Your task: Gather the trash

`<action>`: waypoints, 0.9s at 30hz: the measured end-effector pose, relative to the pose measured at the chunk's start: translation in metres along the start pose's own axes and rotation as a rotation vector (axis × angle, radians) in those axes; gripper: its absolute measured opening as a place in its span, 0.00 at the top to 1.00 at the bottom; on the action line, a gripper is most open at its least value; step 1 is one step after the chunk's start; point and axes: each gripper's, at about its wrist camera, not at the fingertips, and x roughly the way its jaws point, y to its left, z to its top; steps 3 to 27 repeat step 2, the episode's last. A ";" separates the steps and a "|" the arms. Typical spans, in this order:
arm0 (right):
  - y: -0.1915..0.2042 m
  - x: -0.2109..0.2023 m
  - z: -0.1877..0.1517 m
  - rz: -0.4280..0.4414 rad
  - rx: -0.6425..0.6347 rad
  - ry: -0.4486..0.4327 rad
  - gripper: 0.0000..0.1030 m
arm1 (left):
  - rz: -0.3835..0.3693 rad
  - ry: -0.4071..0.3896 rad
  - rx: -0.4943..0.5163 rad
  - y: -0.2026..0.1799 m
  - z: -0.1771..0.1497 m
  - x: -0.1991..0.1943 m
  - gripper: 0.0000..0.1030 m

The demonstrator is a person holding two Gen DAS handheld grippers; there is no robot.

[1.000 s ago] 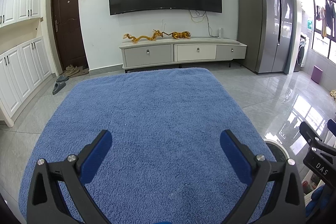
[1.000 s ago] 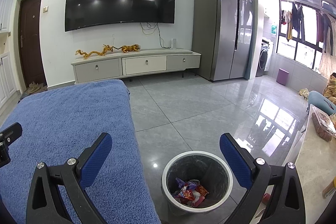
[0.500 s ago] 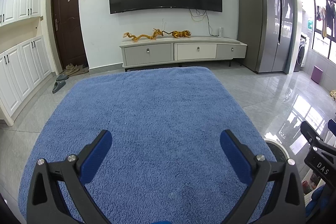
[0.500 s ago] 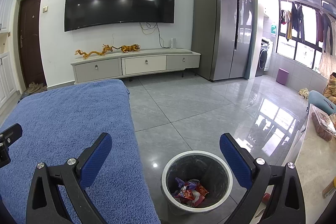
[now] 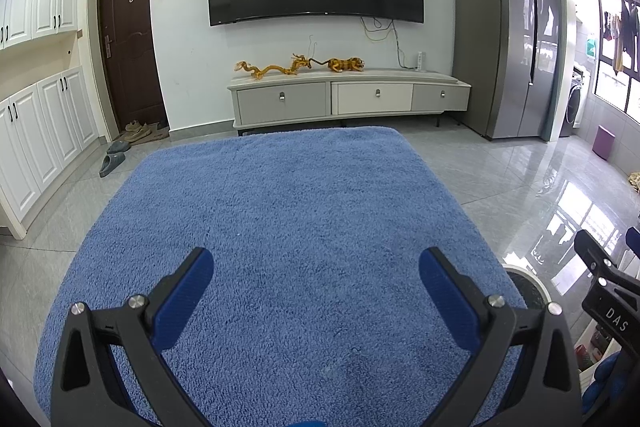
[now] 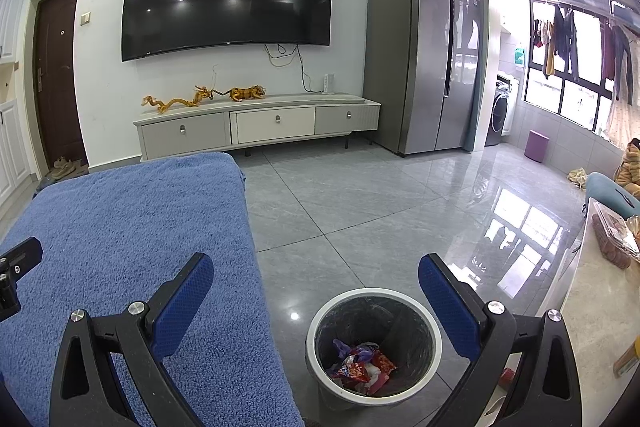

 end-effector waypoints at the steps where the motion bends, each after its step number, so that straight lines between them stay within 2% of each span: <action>1: 0.000 0.000 0.000 0.000 0.000 0.000 0.00 | -0.001 0.000 0.000 0.000 0.000 0.000 0.00; 27: 0.000 0.000 0.000 -0.001 0.002 -0.001 0.00 | -0.001 0.001 0.001 0.000 0.000 0.000 0.00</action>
